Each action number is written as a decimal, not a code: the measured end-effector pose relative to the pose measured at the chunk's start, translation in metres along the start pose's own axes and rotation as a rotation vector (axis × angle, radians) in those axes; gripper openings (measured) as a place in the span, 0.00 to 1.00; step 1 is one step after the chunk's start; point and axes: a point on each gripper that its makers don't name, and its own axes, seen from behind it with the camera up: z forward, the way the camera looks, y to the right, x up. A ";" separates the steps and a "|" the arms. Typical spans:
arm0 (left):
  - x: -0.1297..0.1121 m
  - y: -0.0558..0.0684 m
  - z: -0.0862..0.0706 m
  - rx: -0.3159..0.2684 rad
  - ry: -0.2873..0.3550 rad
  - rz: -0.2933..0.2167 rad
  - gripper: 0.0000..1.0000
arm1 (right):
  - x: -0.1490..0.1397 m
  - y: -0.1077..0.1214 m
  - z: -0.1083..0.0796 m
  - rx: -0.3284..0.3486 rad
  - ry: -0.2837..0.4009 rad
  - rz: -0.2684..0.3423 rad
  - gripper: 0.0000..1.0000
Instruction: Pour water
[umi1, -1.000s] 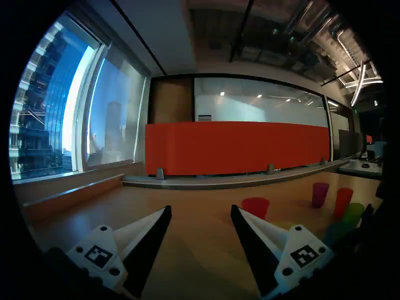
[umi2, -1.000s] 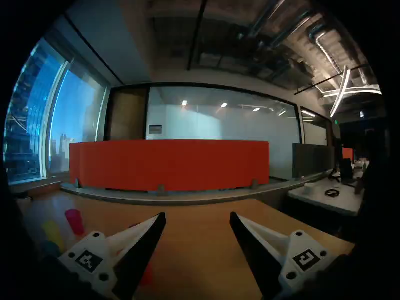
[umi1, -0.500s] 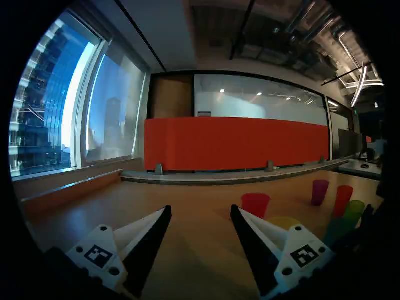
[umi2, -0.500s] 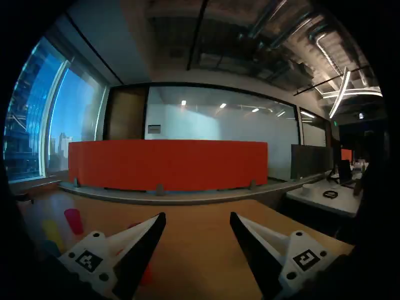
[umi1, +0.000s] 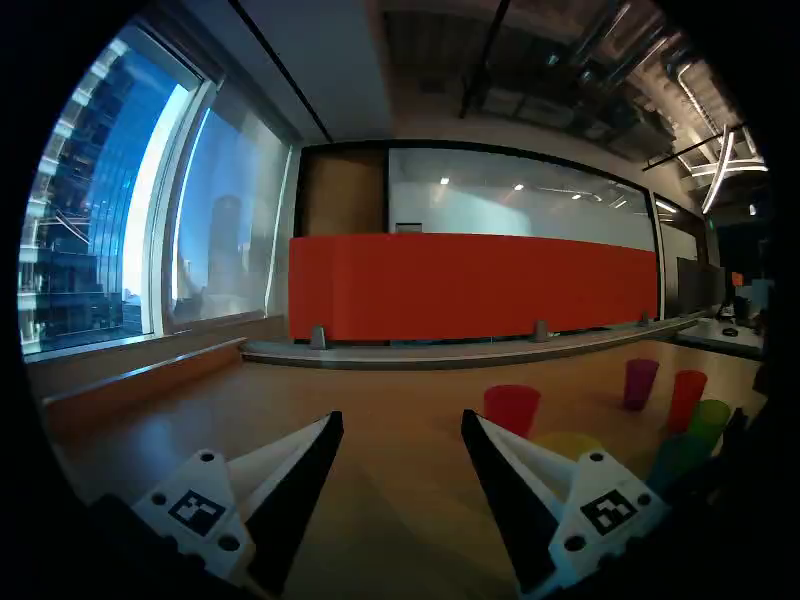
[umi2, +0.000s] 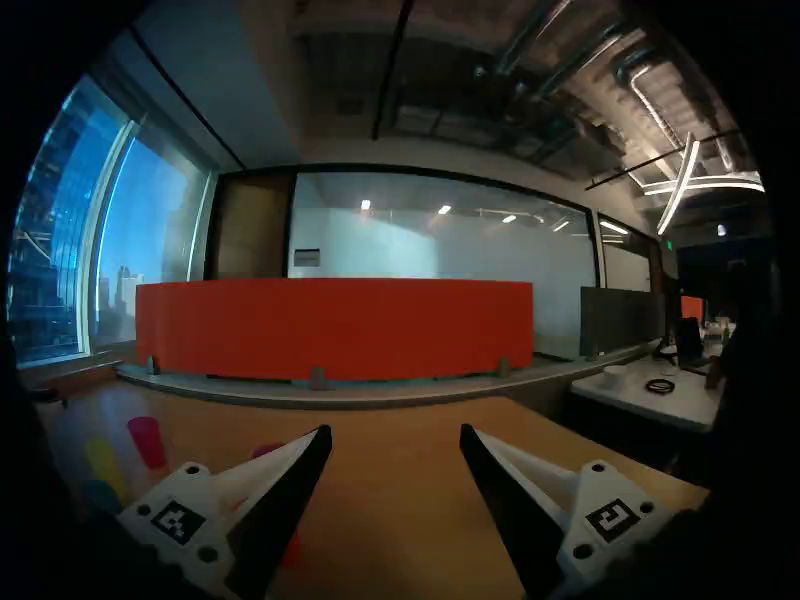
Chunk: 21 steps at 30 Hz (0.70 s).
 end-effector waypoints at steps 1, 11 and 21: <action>0.000 0.000 0.000 0.001 0.000 0.000 0.87 | 0.000 0.000 0.000 0.000 0.000 0.000 0.99; 0.000 0.000 -0.001 0.002 -0.001 0.002 0.87 | 0.000 0.002 -0.002 -0.003 0.000 0.000 0.99; 0.002 0.001 -0.001 0.002 -0.002 0.003 0.89 | 0.004 0.009 -0.003 0.000 0.036 -0.005 0.99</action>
